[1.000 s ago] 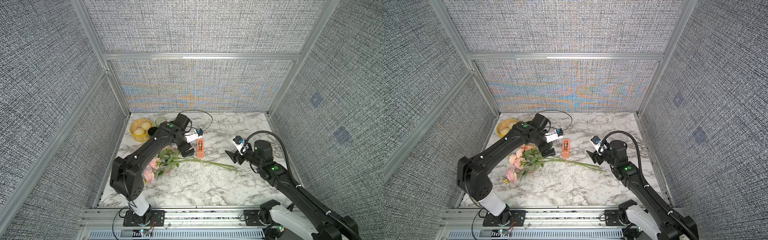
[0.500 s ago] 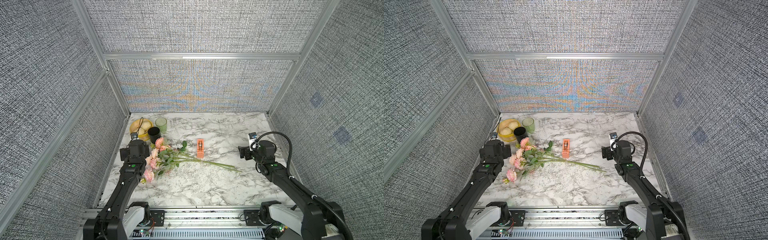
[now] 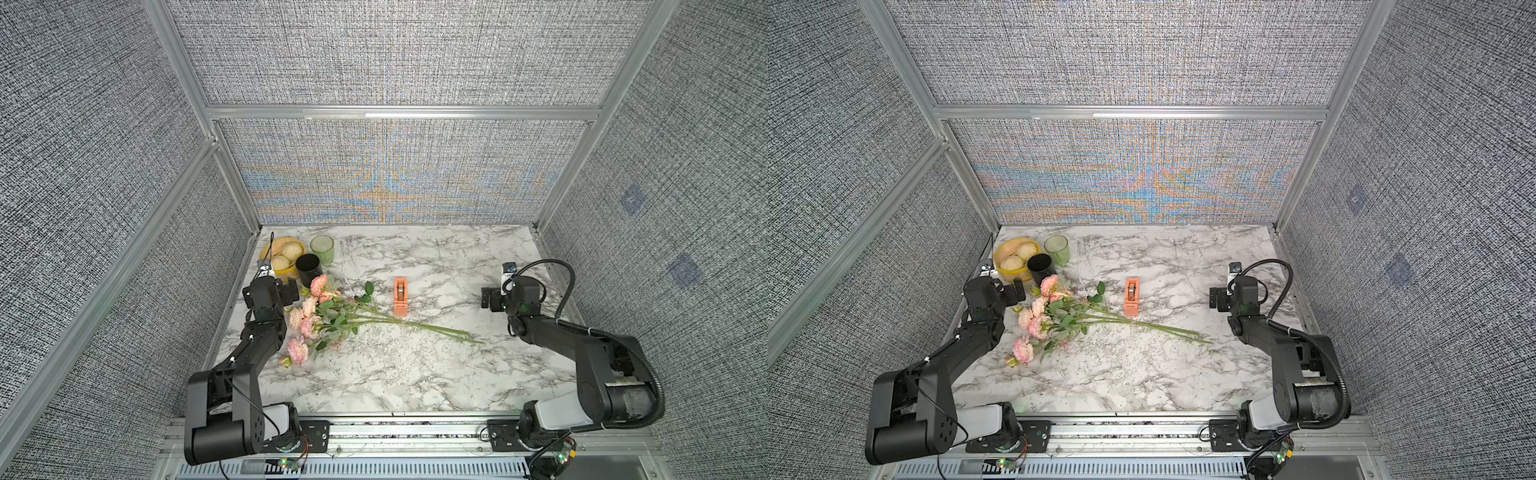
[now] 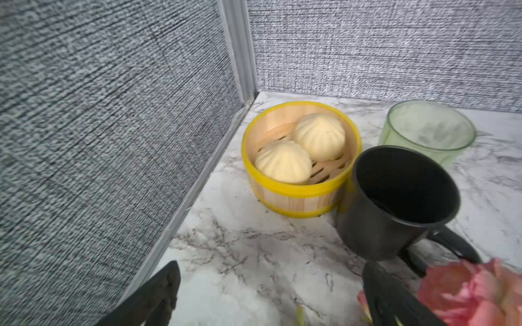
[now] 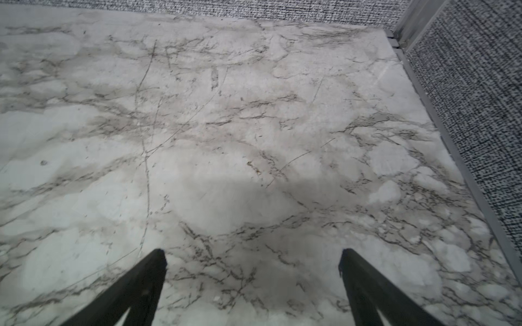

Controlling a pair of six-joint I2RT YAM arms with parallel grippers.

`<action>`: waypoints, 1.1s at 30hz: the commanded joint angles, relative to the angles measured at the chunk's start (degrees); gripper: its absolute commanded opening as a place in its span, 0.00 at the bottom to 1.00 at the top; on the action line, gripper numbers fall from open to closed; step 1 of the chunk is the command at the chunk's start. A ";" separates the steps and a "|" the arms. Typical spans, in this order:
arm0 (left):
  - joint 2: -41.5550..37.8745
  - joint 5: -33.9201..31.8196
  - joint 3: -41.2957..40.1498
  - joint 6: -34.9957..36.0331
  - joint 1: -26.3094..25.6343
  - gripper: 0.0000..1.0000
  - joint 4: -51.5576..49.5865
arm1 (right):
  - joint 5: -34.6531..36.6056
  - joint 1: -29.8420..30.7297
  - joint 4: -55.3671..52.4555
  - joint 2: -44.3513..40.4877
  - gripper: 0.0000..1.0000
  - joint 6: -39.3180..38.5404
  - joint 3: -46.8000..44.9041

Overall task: Wrap bouquets with tape
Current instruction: Reset both arms

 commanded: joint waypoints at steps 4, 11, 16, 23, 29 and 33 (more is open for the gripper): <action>7.66 11.21 -6.34 -0.13 0.06 1.00 28.21 | -2.97 0.34 29.42 3.61 0.99 0.00 -12.47; 15.81 12.78 -8.75 0.16 0.06 1.00 39.84 | -1.75 0.70 18.88 2.52 0.99 -0.17 -7.94; 15.17 13.25 -5.59 0.38 0.06 1.00 32.70 | -1.73 0.85 17.89 2.19 0.99 -0.17 -7.67; 11.64 13.40 -5.92 0.58 0.06 1.00 30.72 | -1.73 0.81 17.94 2.28 0.99 -0.17 -7.67; -8.06 5.99 -1.97 -2.01 0.06 1.00 -3.07 | -1.67 0.83 17.87 2.24 0.99 -0.17 -7.70; -13.13 7.68 -9.45 -5.49 0.05 1.00 0.83 | -1.71 0.80 17.88 2.27 0.99 -0.17 -7.67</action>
